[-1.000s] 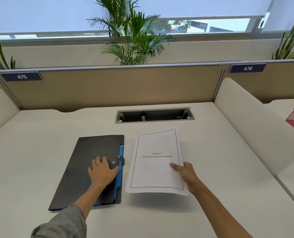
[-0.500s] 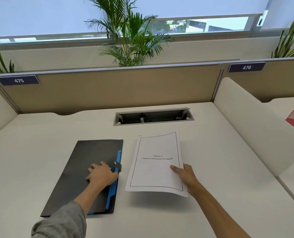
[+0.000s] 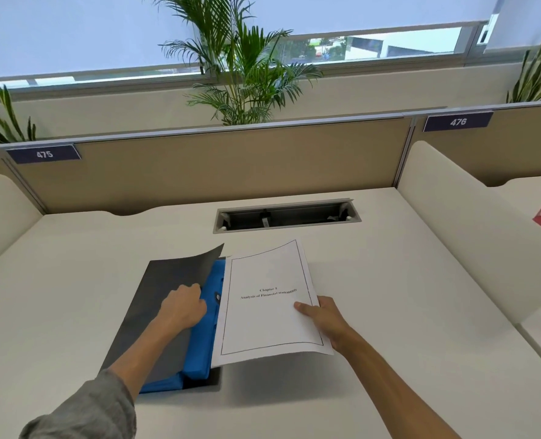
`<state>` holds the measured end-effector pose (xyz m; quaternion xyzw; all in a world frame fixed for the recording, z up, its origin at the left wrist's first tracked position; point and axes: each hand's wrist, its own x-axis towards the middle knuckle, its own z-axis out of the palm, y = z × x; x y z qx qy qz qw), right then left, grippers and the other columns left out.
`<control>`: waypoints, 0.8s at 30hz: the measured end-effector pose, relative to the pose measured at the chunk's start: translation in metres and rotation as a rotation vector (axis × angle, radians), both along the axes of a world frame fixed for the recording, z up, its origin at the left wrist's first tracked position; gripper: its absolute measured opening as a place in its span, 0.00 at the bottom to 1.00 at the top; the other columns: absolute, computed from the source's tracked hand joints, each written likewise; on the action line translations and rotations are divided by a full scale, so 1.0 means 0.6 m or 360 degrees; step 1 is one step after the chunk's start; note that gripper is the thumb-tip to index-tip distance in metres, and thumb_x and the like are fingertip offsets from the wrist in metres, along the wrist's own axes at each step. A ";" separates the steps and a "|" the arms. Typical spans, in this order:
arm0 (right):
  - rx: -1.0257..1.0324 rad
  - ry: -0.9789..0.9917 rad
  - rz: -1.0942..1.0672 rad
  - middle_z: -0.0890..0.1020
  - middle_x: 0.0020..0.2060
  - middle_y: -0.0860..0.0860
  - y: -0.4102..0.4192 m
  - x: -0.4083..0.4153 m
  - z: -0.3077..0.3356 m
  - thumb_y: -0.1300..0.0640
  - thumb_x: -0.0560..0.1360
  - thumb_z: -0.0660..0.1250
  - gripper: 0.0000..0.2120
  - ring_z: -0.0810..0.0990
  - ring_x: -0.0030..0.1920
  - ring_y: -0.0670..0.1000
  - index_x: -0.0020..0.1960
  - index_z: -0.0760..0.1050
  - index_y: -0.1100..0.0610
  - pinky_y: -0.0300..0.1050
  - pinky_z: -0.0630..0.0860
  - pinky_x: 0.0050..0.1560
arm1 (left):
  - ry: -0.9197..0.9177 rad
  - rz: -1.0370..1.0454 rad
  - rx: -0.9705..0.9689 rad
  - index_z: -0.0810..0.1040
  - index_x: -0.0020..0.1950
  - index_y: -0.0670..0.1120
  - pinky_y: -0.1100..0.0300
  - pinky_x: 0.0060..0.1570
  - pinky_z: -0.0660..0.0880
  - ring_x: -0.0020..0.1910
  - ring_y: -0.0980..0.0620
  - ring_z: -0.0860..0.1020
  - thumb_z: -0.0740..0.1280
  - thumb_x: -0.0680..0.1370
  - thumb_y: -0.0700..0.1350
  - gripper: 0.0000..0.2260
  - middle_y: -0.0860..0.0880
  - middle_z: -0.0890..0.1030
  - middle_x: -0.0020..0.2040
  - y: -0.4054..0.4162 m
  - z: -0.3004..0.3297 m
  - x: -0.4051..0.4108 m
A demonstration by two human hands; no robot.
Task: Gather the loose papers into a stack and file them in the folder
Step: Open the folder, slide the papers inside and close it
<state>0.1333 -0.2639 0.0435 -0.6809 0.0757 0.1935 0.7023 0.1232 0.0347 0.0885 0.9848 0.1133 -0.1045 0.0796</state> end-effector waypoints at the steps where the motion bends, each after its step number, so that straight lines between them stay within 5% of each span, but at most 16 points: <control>1: -0.0008 -0.0004 0.0016 0.86 0.49 0.56 0.004 0.002 0.002 0.60 0.75 0.69 0.11 0.86 0.47 0.54 0.56 0.80 0.62 0.44 0.82 0.44 | 0.0002 -0.0020 -0.0007 0.68 0.46 0.43 0.56 0.38 0.70 0.39 0.48 0.73 0.56 0.79 0.44 0.06 0.46 0.74 0.43 0.002 0.002 -0.001; 4: -0.0061 -0.0036 0.0062 0.86 0.50 0.57 0.019 0.010 0.008 0.61 0.75 0.69 0.11 0.86 0.48 0.55 0.57 0.80 0.63 0.45 0.83 0.46 | -0.0021 -0.0071 -0.0016 0.71 0.54 0.41 0.55 0.38 0.72 0.38 0.50 0.73 0.57 0.79 0.45 0.10 0.46 0.76 0.44 0.006 0.006 -0.003; 9: -0.0132 -0.0072 0.0120 0.86 0.50 0.57 0.046 0.019 0.011 0.62 0.76 0.68 0.10 0.85 0.49 0.55 0.56 0.81 0.62 0.46 0.82 0.49 | -0.0032 -0.0145 -0.0066 0.67 0.43 0.44 0.57 0.34 0.69 0.32 0.51 0.71 0.58 0.78 0.46 0.07 0.49 0.73 0.36 -0.008 0.011 -0.009; 14: -0.0304 -0.0095 0.0105 0.85 0.51 0.55 0.074 0.020 0.008 0.58 0.73 0.69 0.12 0.85 0.50 0.55 0.55 0.82 0.59 0.56 0.80 0.56 | -0.0051 -0.0194 -0.0039 0.67 0.43 0.45 0.57 0.32 0.67 0.33 0.50 0.71 0.57 0.78 0.47 0.07 0.48 0.73 0.38 -0.034 0.016 -0.015; 24: -0.0403 -0.0146 0.0002 0.82 0.55 0.53 0.134 -0.009 0.010 0.57 0.75 0.67 0.16 0.81 0.54 0.55 0.61 0.78 0.60 0.47 0.78 0.56 | -0.0152 -0.0178 -0.0088 0.66 0.41 0.45 0.57 0.33 0.67 0.35 0.48 0.71 0.58 0.78 0.48 0.08 0.47 0.73 0.39 -0.083 0.023 -0.014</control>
